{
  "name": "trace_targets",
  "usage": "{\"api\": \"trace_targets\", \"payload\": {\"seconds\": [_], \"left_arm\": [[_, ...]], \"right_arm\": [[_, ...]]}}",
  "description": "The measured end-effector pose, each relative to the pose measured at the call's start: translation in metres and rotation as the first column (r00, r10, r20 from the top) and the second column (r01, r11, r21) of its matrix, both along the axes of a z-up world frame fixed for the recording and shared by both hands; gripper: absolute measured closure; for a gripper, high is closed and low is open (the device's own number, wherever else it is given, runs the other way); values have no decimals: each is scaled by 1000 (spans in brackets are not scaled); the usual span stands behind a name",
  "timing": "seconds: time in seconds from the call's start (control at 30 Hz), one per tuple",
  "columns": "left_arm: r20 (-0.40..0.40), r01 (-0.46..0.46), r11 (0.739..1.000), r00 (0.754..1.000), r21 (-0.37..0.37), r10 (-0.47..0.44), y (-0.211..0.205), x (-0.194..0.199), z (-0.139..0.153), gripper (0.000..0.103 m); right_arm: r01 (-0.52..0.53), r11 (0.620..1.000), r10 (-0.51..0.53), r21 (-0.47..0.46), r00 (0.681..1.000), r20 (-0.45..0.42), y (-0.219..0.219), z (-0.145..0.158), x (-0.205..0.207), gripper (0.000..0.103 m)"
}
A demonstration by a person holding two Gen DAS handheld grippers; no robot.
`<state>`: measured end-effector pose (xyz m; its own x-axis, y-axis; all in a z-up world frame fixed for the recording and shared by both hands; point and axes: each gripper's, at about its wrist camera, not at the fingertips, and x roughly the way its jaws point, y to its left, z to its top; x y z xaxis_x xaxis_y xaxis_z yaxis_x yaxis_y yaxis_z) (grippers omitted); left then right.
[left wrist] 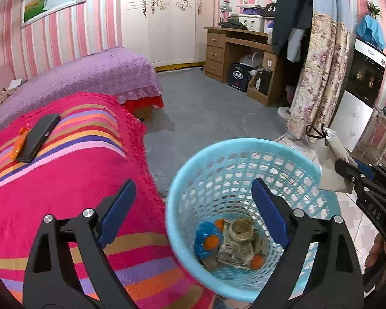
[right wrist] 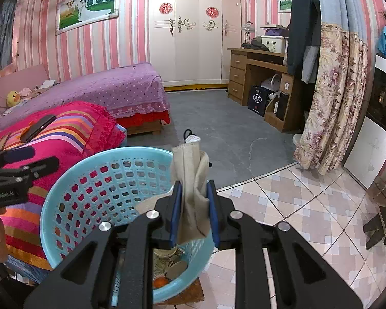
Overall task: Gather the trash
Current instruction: 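Open the left tool then the right tool over the basket, then move both tools back toward the remaining trash on the bed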
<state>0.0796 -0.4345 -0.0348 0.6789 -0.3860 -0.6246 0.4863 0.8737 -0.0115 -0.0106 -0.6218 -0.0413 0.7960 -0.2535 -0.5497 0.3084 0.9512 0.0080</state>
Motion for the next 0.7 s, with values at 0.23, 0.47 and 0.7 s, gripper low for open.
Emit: {"api": "trace_targets", "payload": {"seconds": [0.23, 0.47, 0.7], "left_arm": [[13, -20, 1000, 1000, 0, 20, 19, 3, 6, 12], [28, -38, 999, 999, -5, 38, 32, 4, 12, 9], [33, -53, 998, 998, -19, 54, 50, 2, 17, 8]], "right_arm": [[-26, 1000, 26, 12, 1000, 2, 8, -7, 16, 80], [-39, 999, 39, -30, 999, 4, 19, -15, 19, 36], [-2, 1000, 4, -27, 999, 45, 21, -13, 5, 8]]}}
